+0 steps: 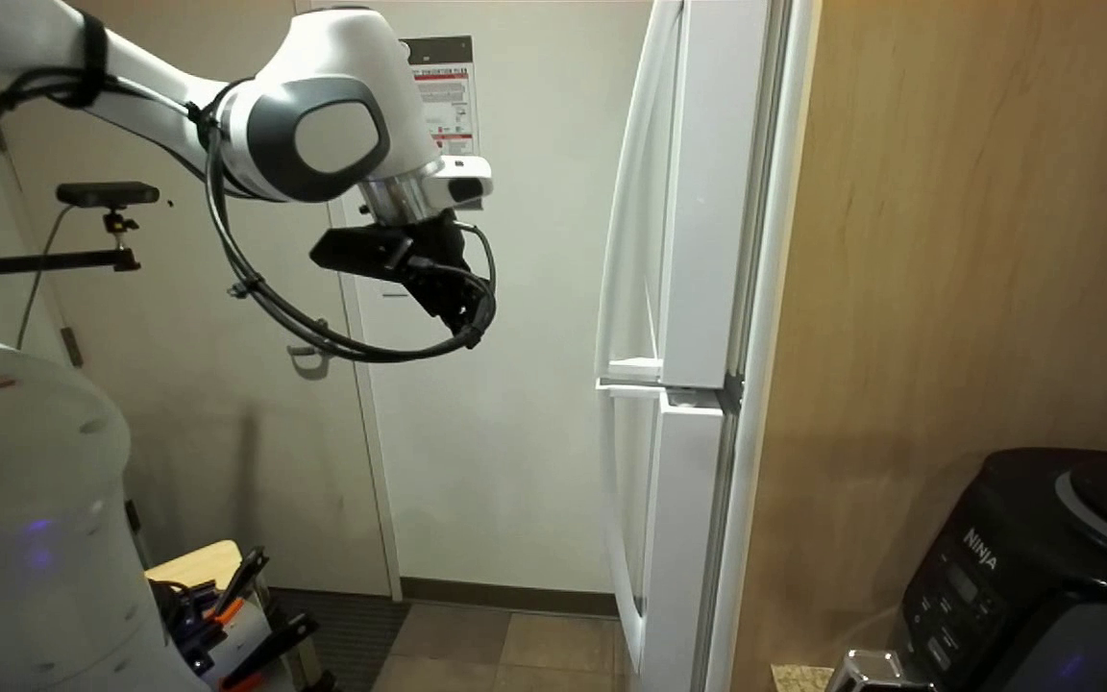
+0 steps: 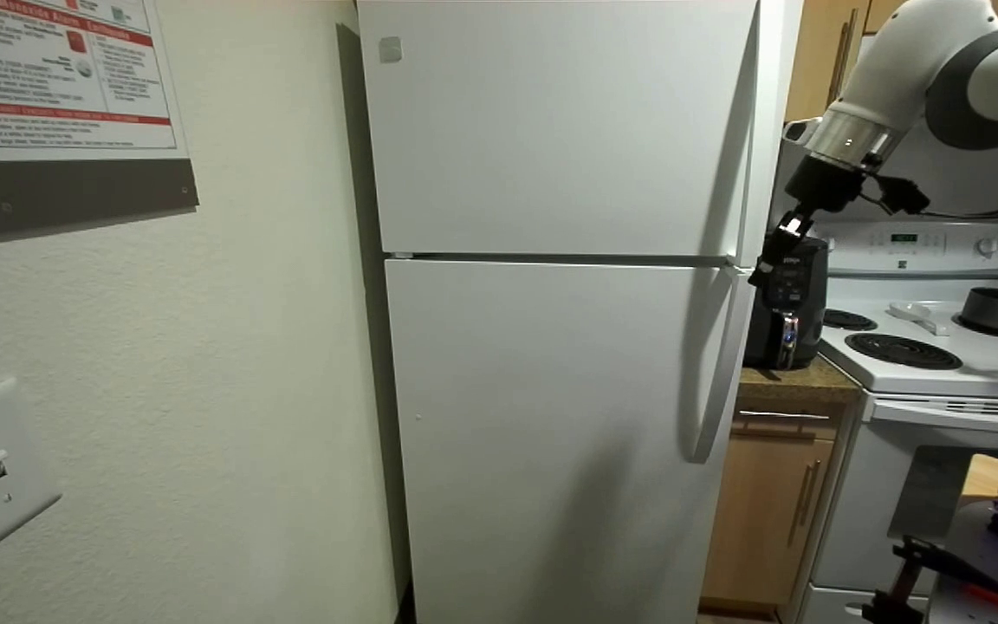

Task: Open the fridge

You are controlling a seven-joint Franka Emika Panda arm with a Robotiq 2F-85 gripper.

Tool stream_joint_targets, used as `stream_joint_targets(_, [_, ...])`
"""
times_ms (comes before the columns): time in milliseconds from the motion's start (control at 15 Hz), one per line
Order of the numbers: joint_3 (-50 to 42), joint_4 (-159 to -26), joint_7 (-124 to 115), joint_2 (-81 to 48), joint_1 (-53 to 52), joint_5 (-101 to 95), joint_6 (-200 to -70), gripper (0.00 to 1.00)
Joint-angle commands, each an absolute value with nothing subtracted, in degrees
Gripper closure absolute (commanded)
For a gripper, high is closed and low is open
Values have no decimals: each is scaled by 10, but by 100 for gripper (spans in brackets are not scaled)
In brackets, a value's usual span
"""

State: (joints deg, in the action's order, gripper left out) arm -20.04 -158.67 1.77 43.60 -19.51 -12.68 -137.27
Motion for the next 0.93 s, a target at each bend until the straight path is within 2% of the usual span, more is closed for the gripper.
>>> stream_joint_targets(0, [-151, -1588, 59, 434, -148, -71, -1371, 80])
stream_joint_targets(67, [-152, -1589, 59, 440, -148, -71, -1368, 74])
stream_joint_targets(133, [-152, -1589, 59, 441, -148, -70, -1367, 73])
stream_joint_targets(600, [-153, -1589, 59, 441, -148, -70, -1367, 73])
stream_joint_targets(667, [-199, -1591, 15, 450, -198, -130, -1360, 48])
stream_joint_targets(733, [-196, -1591, 7, 441, -196, -138, -1367, 46])
stream_joint_targets(867, [-198, -1588, -1, 424, -193, -152, -1370, 36])
